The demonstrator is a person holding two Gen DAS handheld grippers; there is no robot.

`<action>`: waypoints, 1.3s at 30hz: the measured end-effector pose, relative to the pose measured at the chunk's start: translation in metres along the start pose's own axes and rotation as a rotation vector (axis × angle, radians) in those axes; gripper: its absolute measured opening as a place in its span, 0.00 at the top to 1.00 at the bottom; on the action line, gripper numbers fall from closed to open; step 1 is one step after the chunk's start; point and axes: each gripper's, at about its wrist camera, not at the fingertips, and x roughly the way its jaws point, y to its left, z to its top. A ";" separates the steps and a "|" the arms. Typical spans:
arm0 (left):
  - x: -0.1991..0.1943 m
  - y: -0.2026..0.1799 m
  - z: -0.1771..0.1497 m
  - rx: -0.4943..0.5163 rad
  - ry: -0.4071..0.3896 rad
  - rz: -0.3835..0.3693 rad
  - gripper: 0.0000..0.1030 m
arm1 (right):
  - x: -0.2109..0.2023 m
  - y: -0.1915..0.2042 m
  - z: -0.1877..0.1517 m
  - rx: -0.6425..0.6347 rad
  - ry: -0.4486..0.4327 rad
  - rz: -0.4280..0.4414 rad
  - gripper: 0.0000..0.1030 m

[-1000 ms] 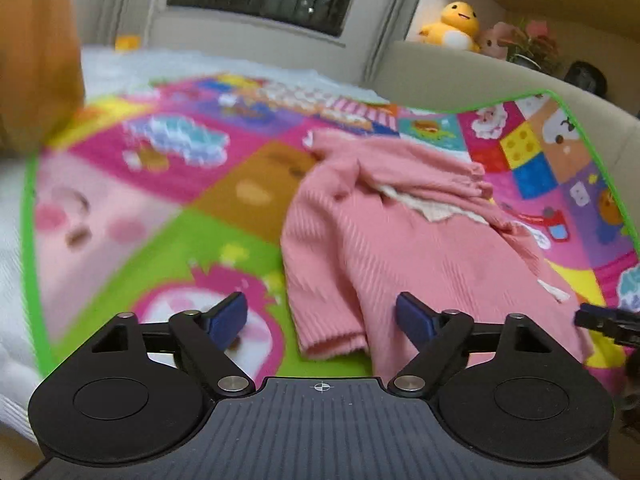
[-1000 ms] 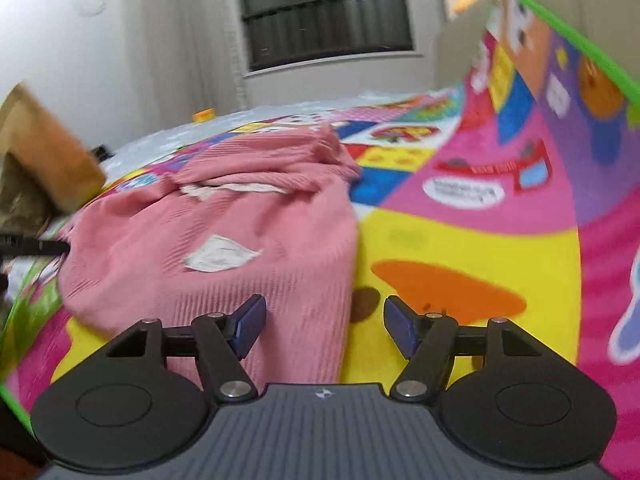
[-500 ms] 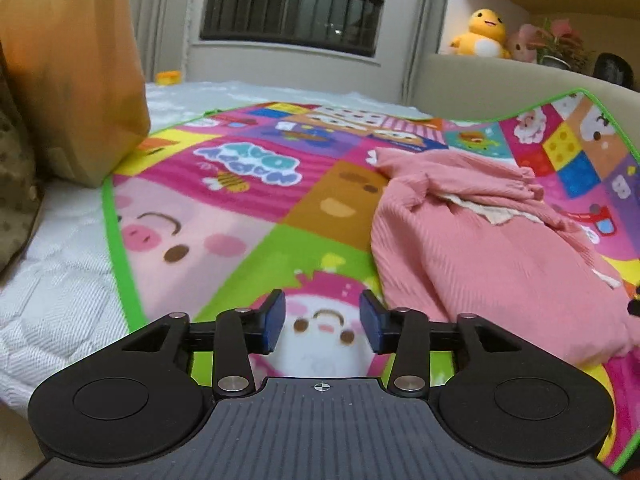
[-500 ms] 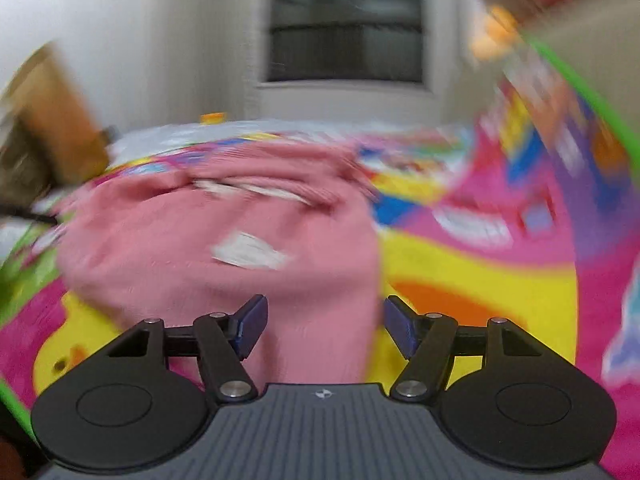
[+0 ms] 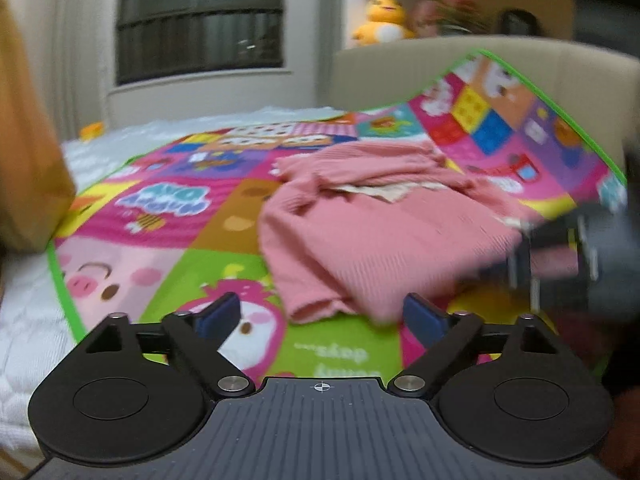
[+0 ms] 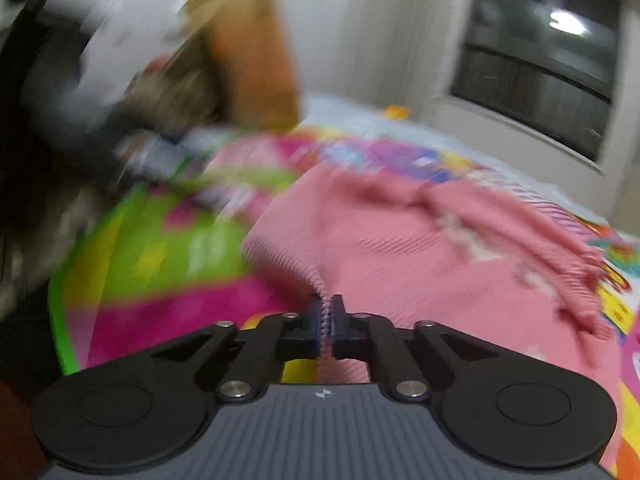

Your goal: Fold clothes

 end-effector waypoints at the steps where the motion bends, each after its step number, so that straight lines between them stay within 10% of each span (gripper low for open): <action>1: 0.000 -0.005 -0.001 0.031 0.000 -0.006 0.08 | -0.010 -0.010 0.007 0.052 -0.040 -0.009 0.97; 13: 0.092 -0.037 0.015 0.253 -0.021 0.158 0.07 | -0.051 -0.036 0.029 0.169 -0.148 -0.033 0.97; 19: 0.042 0.014 0.020 0.079 -0.146 0.409 0.07 | -0.060 -0.034 0.012 0.124 -0.137 -0.012 0.90; 23: 0.024 0.026 0.009 0.029 -0.113 0.333 0.06 | -0.066 -0.044 -0.015 0.121 -0.074 -0.074 0.58; 34: -0.018 0.050 -0.010 -0.115 -0.069 0.102 0.05 | -0.112 -0.091 -0.077 0.318 0.050 -0.327 0.43; 39: -0.016 0.046 0.002 -0.149 -0.107 0.028 0.02 | -0.098 -0.049 -0.082 0.037 0.113 -0.302 0.37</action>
